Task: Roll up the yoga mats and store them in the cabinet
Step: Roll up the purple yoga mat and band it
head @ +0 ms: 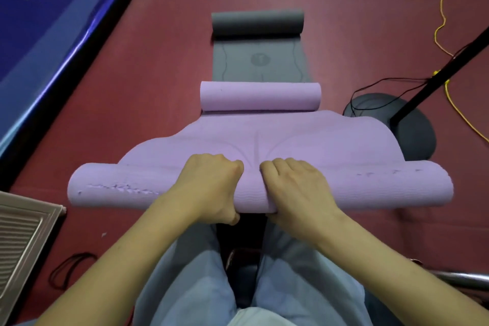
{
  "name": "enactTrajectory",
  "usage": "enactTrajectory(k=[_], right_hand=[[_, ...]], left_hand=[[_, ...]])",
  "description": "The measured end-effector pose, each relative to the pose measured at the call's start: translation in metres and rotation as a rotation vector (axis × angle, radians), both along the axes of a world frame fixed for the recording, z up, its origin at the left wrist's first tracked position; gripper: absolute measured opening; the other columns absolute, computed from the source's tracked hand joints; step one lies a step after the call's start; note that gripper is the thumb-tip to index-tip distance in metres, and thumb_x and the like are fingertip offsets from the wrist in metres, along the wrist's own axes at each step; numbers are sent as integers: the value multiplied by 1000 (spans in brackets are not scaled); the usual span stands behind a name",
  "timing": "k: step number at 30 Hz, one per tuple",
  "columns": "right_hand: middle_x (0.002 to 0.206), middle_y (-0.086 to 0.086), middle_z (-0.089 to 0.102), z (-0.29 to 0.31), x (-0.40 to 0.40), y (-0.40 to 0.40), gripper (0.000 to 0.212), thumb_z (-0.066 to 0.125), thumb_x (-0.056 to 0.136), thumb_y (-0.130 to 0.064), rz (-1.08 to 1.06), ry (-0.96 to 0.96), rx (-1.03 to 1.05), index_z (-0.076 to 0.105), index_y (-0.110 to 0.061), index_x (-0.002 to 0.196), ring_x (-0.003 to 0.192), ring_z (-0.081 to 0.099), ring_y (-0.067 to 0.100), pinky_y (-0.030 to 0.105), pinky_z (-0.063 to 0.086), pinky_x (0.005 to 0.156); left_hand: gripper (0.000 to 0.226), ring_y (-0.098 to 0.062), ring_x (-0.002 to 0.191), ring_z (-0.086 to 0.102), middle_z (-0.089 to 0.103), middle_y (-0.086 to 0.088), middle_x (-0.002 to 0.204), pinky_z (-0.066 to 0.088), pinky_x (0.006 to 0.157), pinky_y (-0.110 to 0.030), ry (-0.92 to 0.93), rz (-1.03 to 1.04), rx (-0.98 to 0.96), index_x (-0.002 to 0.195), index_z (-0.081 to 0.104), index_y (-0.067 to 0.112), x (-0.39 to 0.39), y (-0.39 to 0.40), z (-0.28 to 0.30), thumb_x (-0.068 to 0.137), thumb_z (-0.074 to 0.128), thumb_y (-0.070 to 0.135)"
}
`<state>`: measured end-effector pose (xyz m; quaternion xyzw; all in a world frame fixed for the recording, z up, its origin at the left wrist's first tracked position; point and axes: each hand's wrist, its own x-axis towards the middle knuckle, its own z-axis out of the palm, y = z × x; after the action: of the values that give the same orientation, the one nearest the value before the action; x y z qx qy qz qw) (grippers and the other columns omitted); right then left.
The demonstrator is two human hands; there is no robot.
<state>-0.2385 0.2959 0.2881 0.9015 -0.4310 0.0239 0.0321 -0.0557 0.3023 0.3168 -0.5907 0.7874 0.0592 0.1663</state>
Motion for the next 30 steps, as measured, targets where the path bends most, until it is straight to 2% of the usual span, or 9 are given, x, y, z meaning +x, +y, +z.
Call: enactTrajectory(k=[5,9,12,16,19,22,24,26,30], right_hand=[[98,0,65,21,5,-29,54,78,62,-38,73,101,277,40,-22,97,86,65,29,33,33,63],[97,0,65,38,11,-50,64,83,56,-48,48,146,438,51,-23,105,76,54,26,33,39,64],[98,0,62,22,12,-40,61,83,57,-43,-2,74,282,43,-23,98,85,62,28,32,33,64],[76,1,60,1,15,-24,65,86,35,-36,-30,42,-48,45,-21,82,65,61,28,31,25,58],[91,0,64,13,15,-37,59,81,56,-43,26,110,135,38,-21,91,82,64,28,33,31,61],[90,-2,64,32,18,-64,61,84,53,-52,37,141,400,52,-22,96,80,61,26,33,41,61],[89,-2,65,37,20,-72,61,85,50,-52,30,151,482,59,-24,97,78,61,24,32,45,60],[93,-1,65,35,21,-68,62,85,52,-51,10,142,430,57,-21,99,80,60,25,33,42,61],[90,2,60,0,17,-40,57,81,51,-39,9,10,24,45,-21,91,79,61,29,33,28,64]], left_hand=[[65,-23,101,61,62,8,111,30,71,-33,74,133,-93,113,48,27,-6,11,-7,64,79,56],[75,-23,102,62,63,8,113,28,71,-34,58,109,-103,115,46,25,-3,6,-6,61,82,64],[61,-25,89,64,67,5,100,38,65,-35,38,41,-40,98,44,26,6,-12,-4,59,74,61],[64,-26,87,63,68,2,92,46,67,-34,32,2,75,99,57,27,9,-32,5,51,79,63],[70,-25,95,63,68,2,103,45,70,-34,59,56,50,110,56,27,8,-26,-2,55,80,62],[84,-22,105,63,65,7,117,44,74,-34,113,115,-53,125,48,27,7,-18,-9,58,80,66],[84,-23,104,64,65,8,115,41,71,-34,109,115,-86,120,47,25,6,-18,-9,57,81,69],[71,-24,97,65,66,6,107,41,68,-34,81,79,-85,106,45,25,6,-22,-9,59,79,66],[58,-26,80,57,65,3,92,37,64,-34,23,30,-38,90,43,26,11,-33,-1,57,76,61]])
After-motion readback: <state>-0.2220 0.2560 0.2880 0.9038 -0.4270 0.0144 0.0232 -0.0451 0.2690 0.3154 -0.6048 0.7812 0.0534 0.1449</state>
